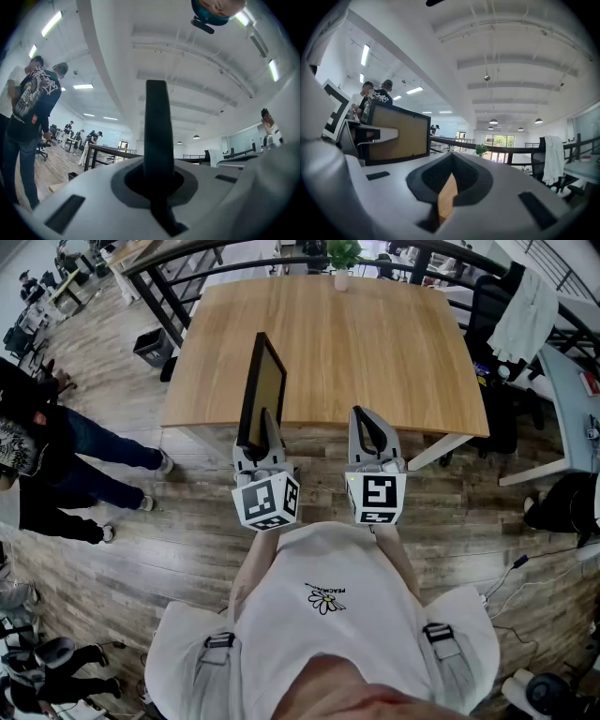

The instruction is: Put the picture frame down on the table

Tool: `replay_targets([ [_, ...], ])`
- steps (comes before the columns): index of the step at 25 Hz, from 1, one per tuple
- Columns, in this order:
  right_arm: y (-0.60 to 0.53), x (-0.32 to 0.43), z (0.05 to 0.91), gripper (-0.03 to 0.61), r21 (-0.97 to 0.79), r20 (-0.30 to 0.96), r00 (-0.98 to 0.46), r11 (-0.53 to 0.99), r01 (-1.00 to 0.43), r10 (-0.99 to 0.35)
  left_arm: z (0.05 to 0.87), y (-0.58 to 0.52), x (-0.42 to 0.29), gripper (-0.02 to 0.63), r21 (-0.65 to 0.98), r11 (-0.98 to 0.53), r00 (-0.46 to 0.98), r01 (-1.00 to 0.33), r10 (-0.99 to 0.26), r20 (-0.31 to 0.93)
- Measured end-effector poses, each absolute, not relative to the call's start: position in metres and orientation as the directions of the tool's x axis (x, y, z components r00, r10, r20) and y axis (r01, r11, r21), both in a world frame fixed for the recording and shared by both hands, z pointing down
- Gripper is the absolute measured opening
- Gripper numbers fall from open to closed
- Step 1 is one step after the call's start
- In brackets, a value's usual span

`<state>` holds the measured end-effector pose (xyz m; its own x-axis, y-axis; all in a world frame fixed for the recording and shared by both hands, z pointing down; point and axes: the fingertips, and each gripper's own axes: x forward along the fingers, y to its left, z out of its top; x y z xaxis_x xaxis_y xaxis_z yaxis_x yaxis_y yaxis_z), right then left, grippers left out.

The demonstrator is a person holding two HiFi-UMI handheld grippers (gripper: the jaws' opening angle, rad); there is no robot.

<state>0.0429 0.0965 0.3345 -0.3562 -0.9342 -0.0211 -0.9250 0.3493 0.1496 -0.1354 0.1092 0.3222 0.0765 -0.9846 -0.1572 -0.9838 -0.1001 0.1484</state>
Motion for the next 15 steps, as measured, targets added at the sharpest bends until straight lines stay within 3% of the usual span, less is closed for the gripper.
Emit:
replay_targets([
  [15,0.109,0.054,0.352,0.011,0.092,0.03,-0.354,0.355,-0.93,-0.935,0.334,0.119,-0.137,0.023,0.16,-0.114,0.093,-0.98,-0.987,-0.131],
])
